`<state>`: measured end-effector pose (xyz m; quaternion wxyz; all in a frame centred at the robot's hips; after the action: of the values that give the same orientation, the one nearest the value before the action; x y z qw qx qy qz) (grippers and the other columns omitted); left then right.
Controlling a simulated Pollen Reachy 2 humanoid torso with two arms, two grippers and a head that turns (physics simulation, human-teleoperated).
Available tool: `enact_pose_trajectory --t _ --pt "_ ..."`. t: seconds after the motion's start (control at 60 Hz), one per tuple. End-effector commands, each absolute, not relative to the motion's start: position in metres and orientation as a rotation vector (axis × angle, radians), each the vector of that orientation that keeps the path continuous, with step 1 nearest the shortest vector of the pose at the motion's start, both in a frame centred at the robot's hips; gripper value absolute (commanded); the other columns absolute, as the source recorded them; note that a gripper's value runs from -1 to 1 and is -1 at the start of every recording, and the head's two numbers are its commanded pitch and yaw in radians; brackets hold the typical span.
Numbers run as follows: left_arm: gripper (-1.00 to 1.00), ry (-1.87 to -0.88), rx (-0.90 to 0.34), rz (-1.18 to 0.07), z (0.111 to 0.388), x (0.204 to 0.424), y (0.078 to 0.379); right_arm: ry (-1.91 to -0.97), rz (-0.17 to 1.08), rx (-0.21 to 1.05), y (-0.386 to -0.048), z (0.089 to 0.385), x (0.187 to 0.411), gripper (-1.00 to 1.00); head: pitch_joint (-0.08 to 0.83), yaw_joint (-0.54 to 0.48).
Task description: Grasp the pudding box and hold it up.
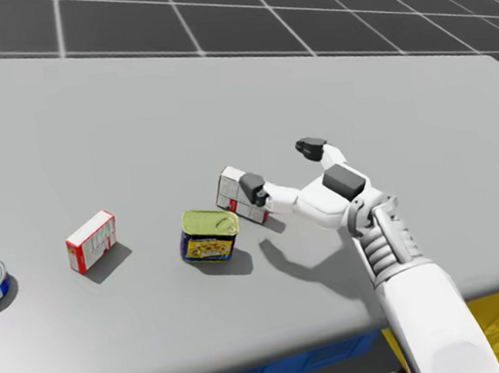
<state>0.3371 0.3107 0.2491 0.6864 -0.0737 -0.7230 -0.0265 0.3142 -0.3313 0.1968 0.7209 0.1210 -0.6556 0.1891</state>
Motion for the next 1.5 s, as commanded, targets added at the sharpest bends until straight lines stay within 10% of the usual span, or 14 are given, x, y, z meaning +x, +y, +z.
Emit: enact_pose_trajectory --t 0.017,0.883,0.967,1.0,1.017,1.5 --pt "-1.00 -1.618 -0.166 -0.060 0.249 0.337 0.310 -1.389 0.474 0.297 -0.348 0.179 0.315 -1.00 0.620 -0.38" --pt "-1.00 -1.629 -0.166 -0.052 0.251 0.336 0.312 -1.216 0.503 0.360 -0.337 0.141 0.364 -1.00 0.627 -0.38" --pt "-1.00 -1.629 -0.164 -0.053 0.251 0.336 0.312 -1.203 0.499 0.377 -0.336 0.141 0.363 -0.54 0.627 -0.38" --pt "-1.00 -1.629 -0.163 -0.053 0.251 0.336 0.312 -1.199 0.504 0.375 -0.336 0.139 0.361 0.73 0.626 -0.38" --pt "-1.00 -1.629 -0.163 -0.053 0.251 0.336 0.312 -1.197 0.505 0.377 -0.336 0.138 0.360 0.94 0.626 -0.38" --pt "-1.00 -1.627 -0.155 -0.057 0.249 0.337 0.311 -1.190 0.527 0.382 -0.336 0.134 0.356 1.00 0.421 -0.38"
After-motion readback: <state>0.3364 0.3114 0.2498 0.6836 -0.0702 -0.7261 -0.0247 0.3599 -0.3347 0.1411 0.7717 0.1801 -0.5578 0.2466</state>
